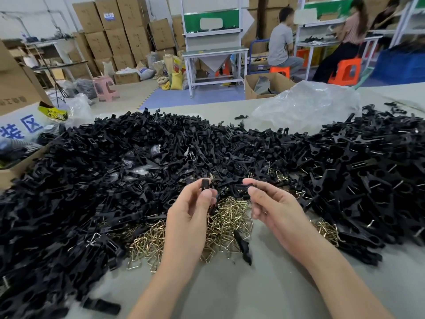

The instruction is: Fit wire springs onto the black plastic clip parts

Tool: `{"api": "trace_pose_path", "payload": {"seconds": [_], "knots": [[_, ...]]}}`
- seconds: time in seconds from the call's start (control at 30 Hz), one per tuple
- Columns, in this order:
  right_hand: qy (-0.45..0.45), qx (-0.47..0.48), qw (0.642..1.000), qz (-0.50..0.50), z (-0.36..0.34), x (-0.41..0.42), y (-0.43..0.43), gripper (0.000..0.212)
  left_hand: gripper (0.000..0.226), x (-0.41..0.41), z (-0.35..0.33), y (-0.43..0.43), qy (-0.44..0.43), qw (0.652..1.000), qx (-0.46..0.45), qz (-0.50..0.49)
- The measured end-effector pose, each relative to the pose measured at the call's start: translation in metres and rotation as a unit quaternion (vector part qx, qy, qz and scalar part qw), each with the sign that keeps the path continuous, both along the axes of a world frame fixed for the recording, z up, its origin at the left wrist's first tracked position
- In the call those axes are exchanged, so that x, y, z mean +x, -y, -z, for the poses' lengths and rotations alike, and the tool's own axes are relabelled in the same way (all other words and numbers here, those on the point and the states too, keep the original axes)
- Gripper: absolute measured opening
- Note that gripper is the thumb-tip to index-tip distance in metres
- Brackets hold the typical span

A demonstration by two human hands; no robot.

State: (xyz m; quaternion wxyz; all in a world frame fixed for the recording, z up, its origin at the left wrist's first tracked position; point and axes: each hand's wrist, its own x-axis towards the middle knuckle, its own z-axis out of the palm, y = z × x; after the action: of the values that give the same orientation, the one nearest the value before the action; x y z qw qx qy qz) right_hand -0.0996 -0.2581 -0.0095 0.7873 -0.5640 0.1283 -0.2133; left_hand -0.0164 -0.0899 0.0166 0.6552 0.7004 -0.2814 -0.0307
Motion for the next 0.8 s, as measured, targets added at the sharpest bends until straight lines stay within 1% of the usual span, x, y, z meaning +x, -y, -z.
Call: {"api": "trace_pose_path", "payload": {"seconds": [0.1, 0.17, 0.23, 0.3, 0.37, 0.4, 0.47, 0.53, 0.6, 0.67, 0.73, 0.8], "knots": [[-0.013, -0.02, 1.0, 0.002, 0.0, 0.0, -0.001, 0.046, 0.016, 0.0, -0.002, -0.002, -0.012, 1.0, -0.018, 0.012], [-0.007, -0.016, 1.0, 0.009, 0.0, 0.0, -0.002, 0.047, 0.019, 0.001, -0.004, -0.002, -0.057, 0.996, -0.064, 0.029], [-0.009, -0.014, 1.0, 0.016, 0.0, 0.002, -0.003, 0.045, 0.03, 0.002, -0.005, -0.001, -0.127, 0.982, -0.126, 0.059], [-0.007, -0.019, 1.0, 0.014, -0.001, 0.002, -0.005, 0.046, 0.038, 0.003, -0.006, -0.001, -0.196, 0.959, -0.184, 0.086], [0.004, -0.021, 1.0, 0.001, -0.003, 0.002, -0.007, 0.049, 0.034, 0.004, -0.006, -0.002, -0.237, 0.943, -0.212, 0.102], [0.009, -0.021, 1.0, -0.006, -0.005, 0.001, -0.008, 0.046, 0.03, 0.004, -0.005, -0.002, -0.247, 0.939, -0.214, 0.107], [0.016, -0.022, 0.999, -0.019, -0.008, 0.0, -0.012, 0.034, 0.028, 0.003, -0.003, -0.003, -0.241, 0.945, -0.194, 0.102], [0.024, -0.006, 0.999, -0.03, -0.011, 0.0, -0.015, 0.024, 0.027, 0.002, -0.002, -0.003, -0.211, 0.96, -0.157, 0.093], [0.024, -0.004, 0.999, -0.04, -0.012, 0.0, -0.018, 0.024, 0.021, 0.002, -0.001, -0.002, -0.175, 0.973, -0.126, 0.085], [0.01, -0.035, 0.998, -0.05, -0.012, 0.0, -0.021, 0.029, 0.016, 0.0, 0.0, -0.001, -0.137, 0.983, -0.1, 0.068], [-0.009, -0.076, 0.995, -0.059, -0.013, -0.001, -0.024, 0.034, 0.017, -0.002, 0.002, 0.0, -0.095, 0.992, -0.073, 0.043], [-0.019, -0.096, 0.993, -0.063, -0.014, -0.001, -0.027, 0.034, 0.02, -0.005, 0.003, 0.0, -0.068, 0.996, -0.053, 0.016]]}}
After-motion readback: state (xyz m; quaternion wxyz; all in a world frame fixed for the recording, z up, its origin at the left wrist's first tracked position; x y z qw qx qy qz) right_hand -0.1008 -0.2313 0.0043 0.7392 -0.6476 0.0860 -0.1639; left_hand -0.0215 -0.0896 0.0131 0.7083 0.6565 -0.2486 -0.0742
